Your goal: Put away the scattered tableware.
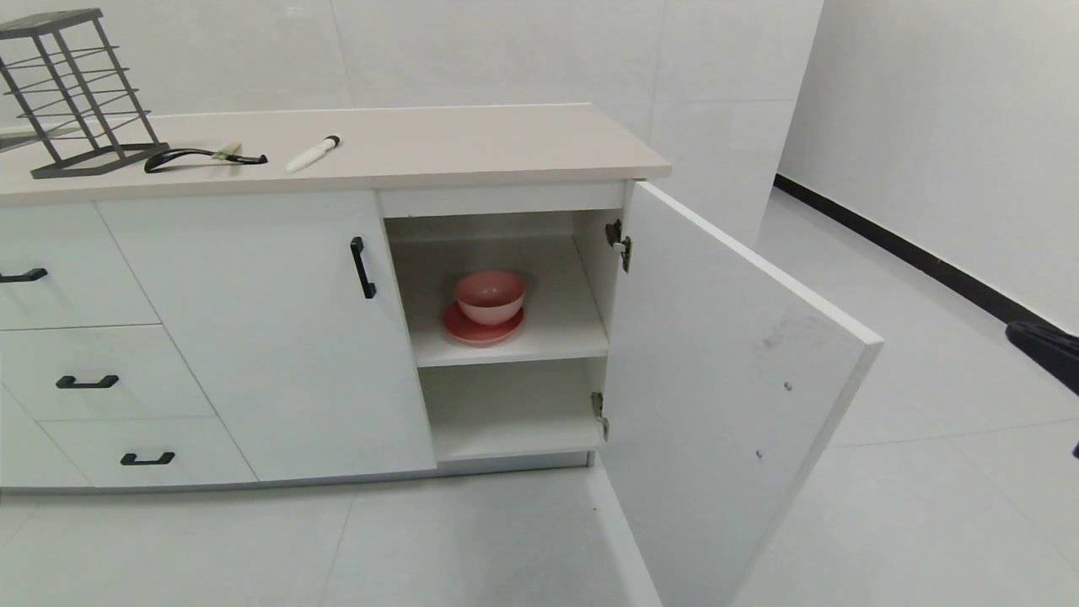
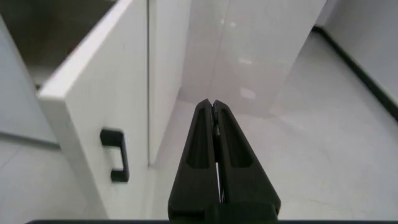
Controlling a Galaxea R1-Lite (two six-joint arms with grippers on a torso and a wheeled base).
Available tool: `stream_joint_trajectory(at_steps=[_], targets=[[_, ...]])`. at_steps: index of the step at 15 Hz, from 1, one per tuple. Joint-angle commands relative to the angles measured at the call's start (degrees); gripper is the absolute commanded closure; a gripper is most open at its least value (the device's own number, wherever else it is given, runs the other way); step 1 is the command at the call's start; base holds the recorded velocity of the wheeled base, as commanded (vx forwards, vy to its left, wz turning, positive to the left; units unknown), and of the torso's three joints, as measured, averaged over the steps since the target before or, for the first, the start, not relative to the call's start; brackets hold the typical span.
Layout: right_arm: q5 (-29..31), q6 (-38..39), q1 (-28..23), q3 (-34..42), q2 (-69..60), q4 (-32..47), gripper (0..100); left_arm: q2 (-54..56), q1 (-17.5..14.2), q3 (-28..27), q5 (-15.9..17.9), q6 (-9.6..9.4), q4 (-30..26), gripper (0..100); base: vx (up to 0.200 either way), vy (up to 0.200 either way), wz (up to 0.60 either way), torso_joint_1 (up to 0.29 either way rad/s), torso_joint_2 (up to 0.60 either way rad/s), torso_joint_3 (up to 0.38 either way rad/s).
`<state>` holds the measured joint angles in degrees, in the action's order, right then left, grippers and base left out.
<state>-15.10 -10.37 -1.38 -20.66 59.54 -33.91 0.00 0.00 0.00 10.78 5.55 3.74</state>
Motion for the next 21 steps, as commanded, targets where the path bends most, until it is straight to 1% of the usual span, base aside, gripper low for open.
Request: stream_joint_trajectory(at_steps=[1,2,5,7,8,11,14,16,17,18,21], targets=[[-1.0,-0.1,0.1,0.4,2.7,-0.1,100,-0.1,0.0,0.0,0.0,0.08,0.0,0,-0.2,0.0,0.0,-0.007,0.0,0.002],[-2.1,-0.5,0.9,0.4,3.7,-0.2,100,-0.1,0.0,0.0,0.0,0.08,0.0,0,0.0,0.0,0.0,0.0,0.0,0.0],[-2.1,-1.4,2.5,0.2,7.3,-1.5,100,-0.1,0.0,0.0,0.0,0.08,0.0,0,0.0,0.0,0.0,0.0,0.0,0.0],[-2.3,-1.5,4.0,0.0,11.0,-6.0,100,-0.1,0.0,0.0,-0.1,0.17,0.0,0,0.0,0.0,0.0,0.0,0.0,0.0],[-2.7,-1.6,4.3,-0.5,14.5,-10.3,100,-0.1,0.0,0.0,-0.1,0.17,0.0,0,0.0,0.0,0.0,0.0,0.0,0.0],[-5.1,-1.7,4.3,-0.2,21.3,-18.8,100,-0.1,0.0,0.0,-0.1,0.34,0.0,0,0.0,0.0,0.0,0.0,0.0,0.0],[-7.4,-3.2,5.2,0.0,26.0,-23.9,100,-0.1,0.0,0.0,-0.1,0.43,0.0,0,0.0,0.0,0.0,0.0,0.0,0.0],[-9.0,-3.9,6.7,-0.1,29.5,-28.4,100,-0.1,0.0,0.0,-0.2,0.52,0.0,0,0.0,0.0,0.0,0.0,0.0,0.0],[-9.0,-3.9,6.7,-0.1,29.6,-28.7,100,-0.1,0.0,0.0,-0.2,0.52,0.0,0,0.0,0.0,0.0,0.0,0.0,0.0],[-9.1,-3.9,7.8,-0.1,32.7,-32.7,100,-0.1,0.0,0.0,-0.2,0.52,0.0,0,0.0,0.0,0.0,0.0,0.0,0.0],[-11.0,-4.0,9.1,-0.5,33.4,-33.4,100,-0.1,0.0,0.0,-0.2,0.52,0.0,0,0.0,0.0,0.0,0.0,0.0,0.0]])
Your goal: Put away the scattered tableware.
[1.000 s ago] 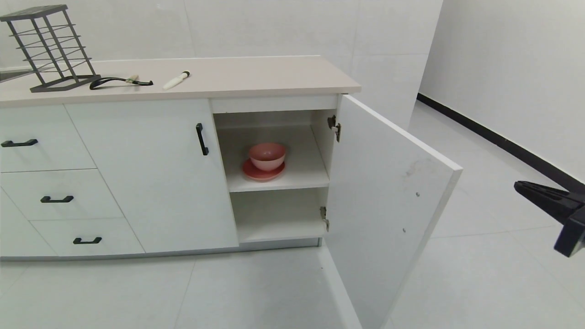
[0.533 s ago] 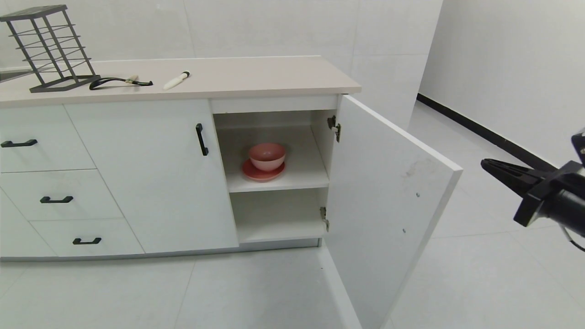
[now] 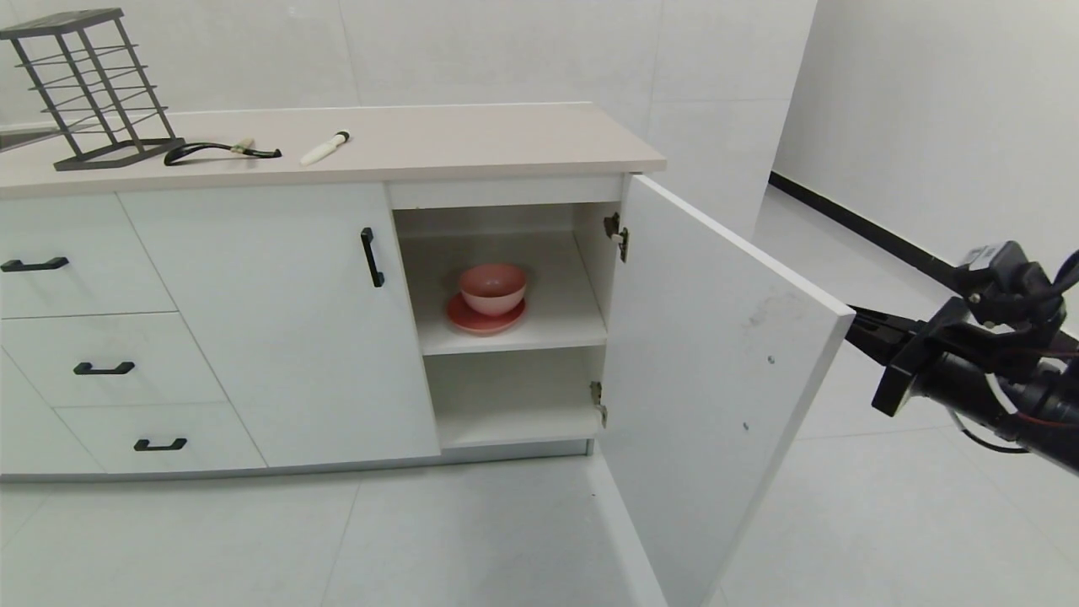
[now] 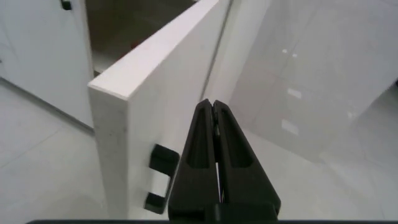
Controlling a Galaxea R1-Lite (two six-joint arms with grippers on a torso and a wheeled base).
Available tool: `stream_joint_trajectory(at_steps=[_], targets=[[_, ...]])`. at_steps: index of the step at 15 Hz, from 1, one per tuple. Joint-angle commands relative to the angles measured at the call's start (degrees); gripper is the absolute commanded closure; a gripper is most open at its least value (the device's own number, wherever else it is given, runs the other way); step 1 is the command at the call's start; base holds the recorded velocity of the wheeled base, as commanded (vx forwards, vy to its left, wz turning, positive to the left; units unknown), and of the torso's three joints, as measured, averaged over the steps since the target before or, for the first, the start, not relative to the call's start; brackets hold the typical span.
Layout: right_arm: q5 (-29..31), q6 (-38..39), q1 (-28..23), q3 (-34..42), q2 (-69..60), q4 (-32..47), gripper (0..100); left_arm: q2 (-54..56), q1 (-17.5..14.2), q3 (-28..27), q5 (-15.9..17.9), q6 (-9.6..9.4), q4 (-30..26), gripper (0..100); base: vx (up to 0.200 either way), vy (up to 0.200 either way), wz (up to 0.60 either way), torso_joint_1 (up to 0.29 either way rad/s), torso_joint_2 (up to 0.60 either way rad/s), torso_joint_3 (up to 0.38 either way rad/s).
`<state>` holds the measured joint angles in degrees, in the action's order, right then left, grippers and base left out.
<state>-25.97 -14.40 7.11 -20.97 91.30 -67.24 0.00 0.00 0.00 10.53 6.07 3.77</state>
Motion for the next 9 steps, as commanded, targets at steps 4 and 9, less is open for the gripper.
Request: stream_joint_trajectory(at_steps=[4,9], targets=[[-0.2,-0.1,2.8,0.1,1.6,-0.2,100,-0.1,0.0,0.0,0.3,-0.27,0.1,0,0.0,0.0,0.0,0.0,0.0,0.0],[-0.2,-0.1,6.3,0.7,0.3,-0.1,100,-0.1,0.0,0.0,0.2,-0.09,0.1,0,0.0,0.0,0.0,0.0,0.0,0.0]])
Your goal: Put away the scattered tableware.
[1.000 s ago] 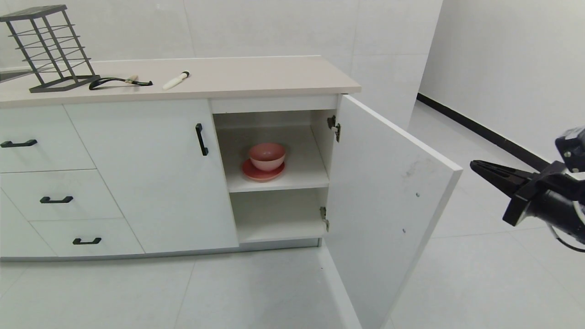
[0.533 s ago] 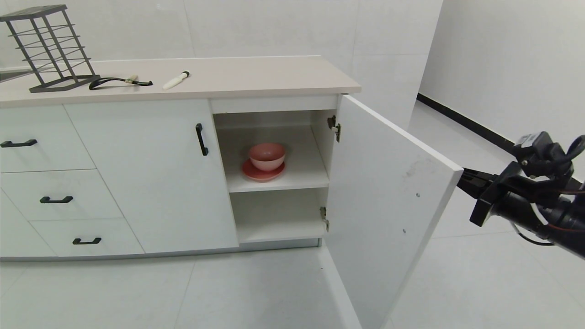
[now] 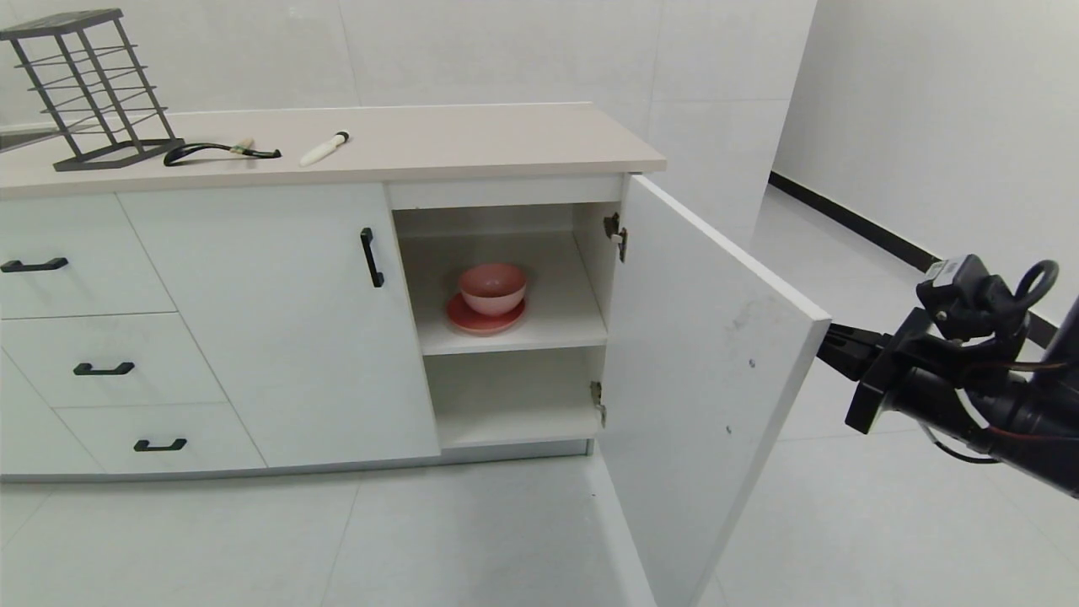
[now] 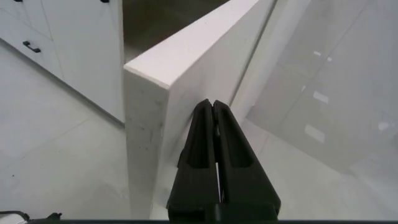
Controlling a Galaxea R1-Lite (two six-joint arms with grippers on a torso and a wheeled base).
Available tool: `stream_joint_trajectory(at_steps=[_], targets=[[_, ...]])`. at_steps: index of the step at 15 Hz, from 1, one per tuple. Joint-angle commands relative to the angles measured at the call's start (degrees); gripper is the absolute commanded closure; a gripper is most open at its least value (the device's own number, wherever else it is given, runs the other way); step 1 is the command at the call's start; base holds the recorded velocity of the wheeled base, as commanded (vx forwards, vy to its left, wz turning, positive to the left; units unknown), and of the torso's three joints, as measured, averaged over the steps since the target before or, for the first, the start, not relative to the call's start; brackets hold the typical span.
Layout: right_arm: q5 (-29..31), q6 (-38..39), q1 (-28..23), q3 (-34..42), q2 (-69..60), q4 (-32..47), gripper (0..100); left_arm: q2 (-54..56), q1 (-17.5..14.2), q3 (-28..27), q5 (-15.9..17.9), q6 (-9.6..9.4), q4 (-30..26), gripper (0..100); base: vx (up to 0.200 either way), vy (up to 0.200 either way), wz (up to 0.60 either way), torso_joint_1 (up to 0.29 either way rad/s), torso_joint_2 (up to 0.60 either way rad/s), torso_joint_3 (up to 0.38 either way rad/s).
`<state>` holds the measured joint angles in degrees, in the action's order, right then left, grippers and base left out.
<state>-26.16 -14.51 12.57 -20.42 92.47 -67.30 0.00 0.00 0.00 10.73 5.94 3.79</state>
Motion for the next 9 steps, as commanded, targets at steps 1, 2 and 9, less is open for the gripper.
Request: stream_joint_trajectory(at_steps=[1,2,9], targets=[[0.0,0.0,1.8,0.3,-1.2,0.0,100,-0.1,0.0,0.0,0.0,-0.05,0.0,0,0.0,0.0,0.0,0.0,0.0,0.0],[0.0,0.0,3.1,0.4,-1.4,0.0,100,-0.1,0.0,0.0,0.1,-0.14,0.0,0,0.0,0.0,0.0,0.0,0.0,0.0],[0.1,0.0,8.5,-0.1,-0.1,0.0,100,-0.1,0.0,0.0,1.6,-2.6,-0.2,0,0.0,0.0,0.0,0.0,0.0,0.0]])
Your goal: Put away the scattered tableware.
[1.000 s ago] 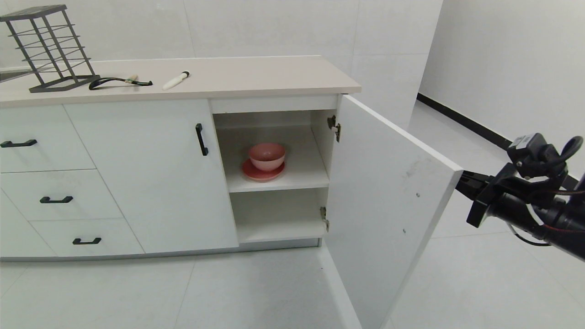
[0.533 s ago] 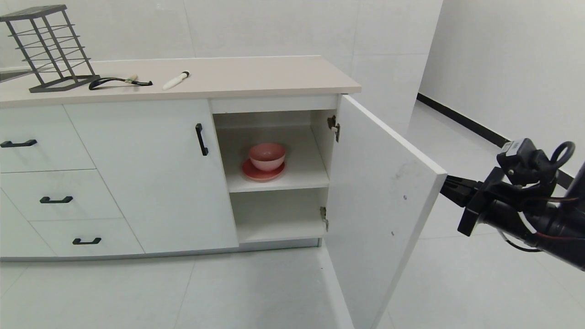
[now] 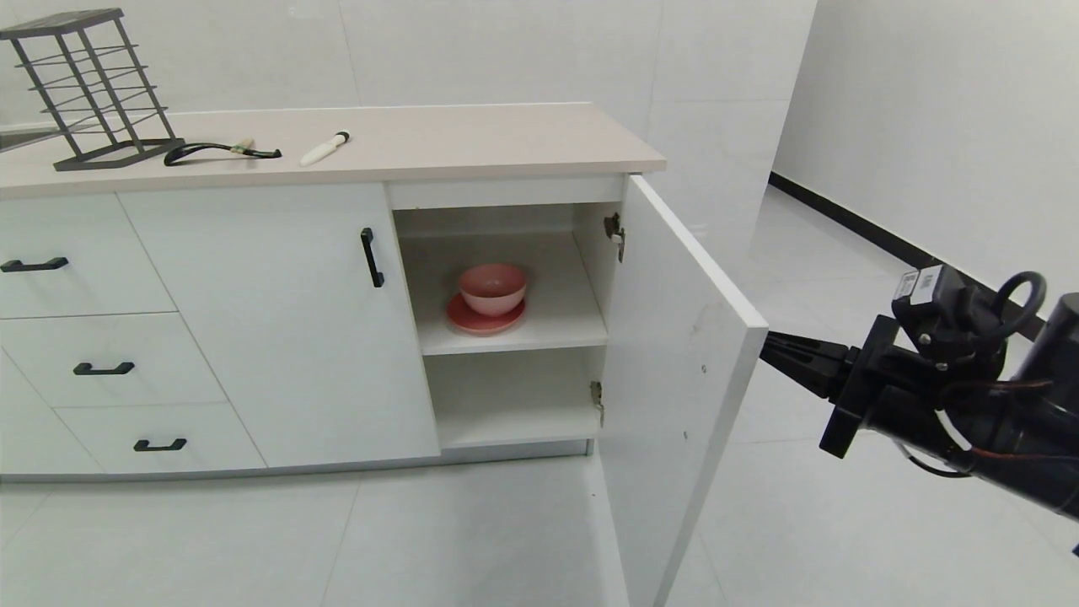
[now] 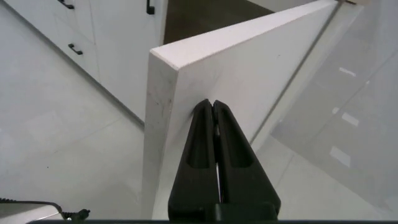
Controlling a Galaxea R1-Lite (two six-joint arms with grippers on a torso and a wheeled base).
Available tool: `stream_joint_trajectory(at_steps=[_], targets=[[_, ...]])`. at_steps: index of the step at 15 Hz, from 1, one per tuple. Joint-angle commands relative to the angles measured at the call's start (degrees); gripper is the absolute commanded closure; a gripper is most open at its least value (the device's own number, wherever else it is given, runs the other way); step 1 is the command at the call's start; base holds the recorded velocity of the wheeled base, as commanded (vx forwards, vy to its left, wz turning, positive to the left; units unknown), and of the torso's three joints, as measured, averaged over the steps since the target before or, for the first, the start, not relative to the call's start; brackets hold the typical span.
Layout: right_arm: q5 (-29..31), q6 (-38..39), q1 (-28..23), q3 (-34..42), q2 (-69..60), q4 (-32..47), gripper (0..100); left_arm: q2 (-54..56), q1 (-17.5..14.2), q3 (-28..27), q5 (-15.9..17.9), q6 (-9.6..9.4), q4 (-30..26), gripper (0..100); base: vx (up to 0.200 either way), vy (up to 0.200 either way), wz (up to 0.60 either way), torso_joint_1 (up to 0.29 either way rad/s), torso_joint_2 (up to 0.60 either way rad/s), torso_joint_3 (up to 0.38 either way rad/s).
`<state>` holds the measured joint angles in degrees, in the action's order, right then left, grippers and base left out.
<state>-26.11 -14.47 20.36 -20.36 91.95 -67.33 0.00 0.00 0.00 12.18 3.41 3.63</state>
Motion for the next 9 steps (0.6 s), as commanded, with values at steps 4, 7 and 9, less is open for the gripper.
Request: stream_joint_trajectory(at_steps=[4,7,9], targets=[[0.0,0.1,3.0,-1.0,3.2,-1.0,100,-0.1,0.0,0.0,1.4,-1.39,-0.1,0,0.0,0.0,0.0,0.0,0.0,0.0],[0.0,0.3,4.7,-4.2,7.2,-2.3,100,-0.1,0.0,0.0,1.4,-1.39,-0.1,0,0.0,0.0,0.0,0.0,0.0,0.0],[0.0,0.4,5.7,-5.3,9.0,-3.2,100,-0.1,0.0,0.0,1.4,-1.39,-0.1,0,0.0,0.0,0.0,0.0,0.0,0.0]])
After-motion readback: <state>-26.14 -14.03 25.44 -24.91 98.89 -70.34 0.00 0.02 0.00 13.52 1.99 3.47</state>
